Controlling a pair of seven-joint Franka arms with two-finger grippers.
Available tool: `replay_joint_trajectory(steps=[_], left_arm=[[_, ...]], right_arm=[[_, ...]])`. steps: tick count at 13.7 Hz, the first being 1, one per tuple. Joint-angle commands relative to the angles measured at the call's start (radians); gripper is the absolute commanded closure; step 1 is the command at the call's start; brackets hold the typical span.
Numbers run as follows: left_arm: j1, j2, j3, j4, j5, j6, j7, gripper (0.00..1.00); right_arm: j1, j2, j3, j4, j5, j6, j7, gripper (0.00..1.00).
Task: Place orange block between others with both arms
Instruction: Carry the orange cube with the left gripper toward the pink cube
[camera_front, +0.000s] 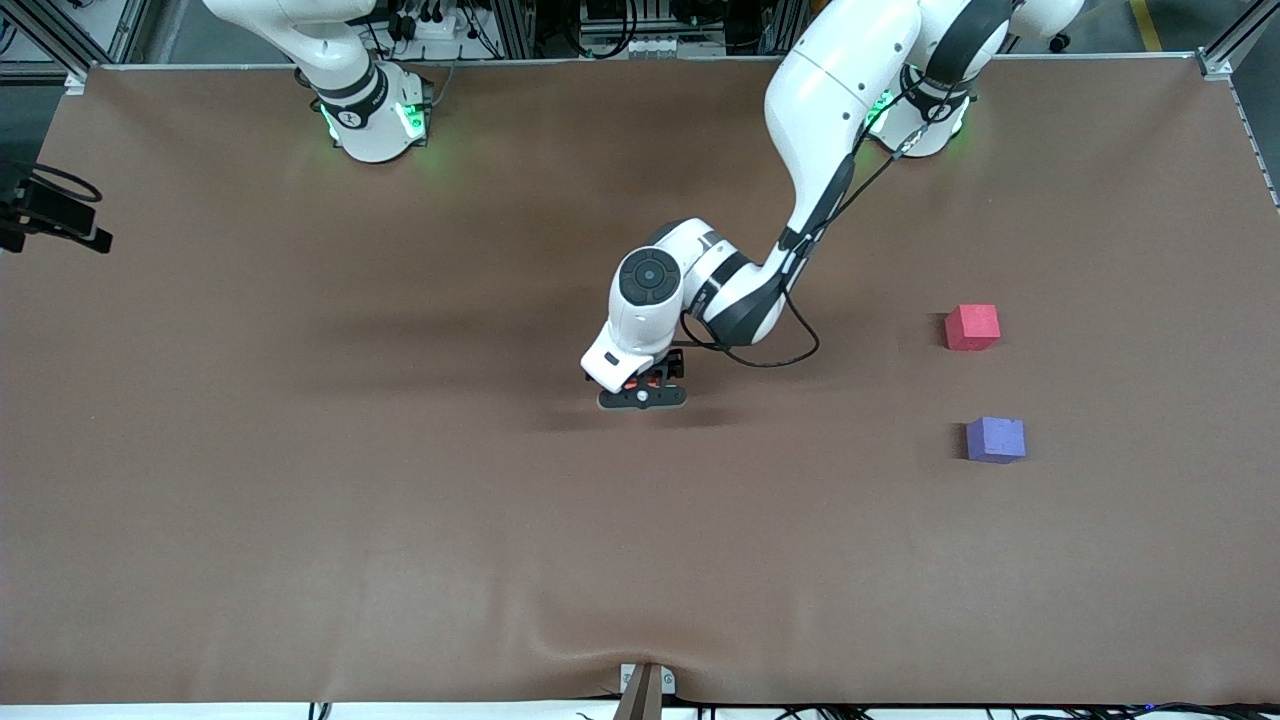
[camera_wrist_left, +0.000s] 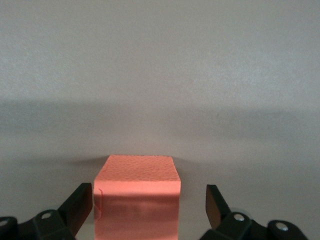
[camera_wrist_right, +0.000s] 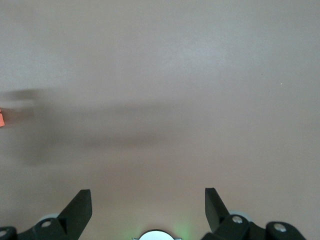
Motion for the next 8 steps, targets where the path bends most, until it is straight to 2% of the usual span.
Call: replay_joint_trajectory(steps=[1, 3, 4, 6, 8], left_arm=[[-0.014, 0.010, 0.008, 0.021, 0.024, 0.002, -0.026, 0.07], [-0.014, 0.001, 0.009, 0.006, 0.030, -0.006, -0.017, 0.83], [-0.012, -0.004, 0.011, 0.000, 0.033, -0.021, -0.009, 1.00], [-0.003, -0.013, 0.011, 0.001, 0.037, -0.068, 0.012, 1.00], [0.014, -0.042, 0.014, 0.001, 0.038, -0.116, 0.023, 1.00]], right_arm=[[-0.034, -0.013, 0.016, 0.006, 0.017, -0.006, -0.009, 0.00], [-0.077, -0.012, 0.074, 0.035, 0.013, -0.044, 0.002, 0.00], [-0.086, -0.007, 0.094, 0.058, 0.006, -0.067, 0.007, 0.00], [-0.101, -0.013, 0.107, 0.069, 0.011, -0.083, 0.022, 0.00], [-0.141, -0.015, 0.163, 0.070, 0.005, -0.101, 0.025, 0.00]])
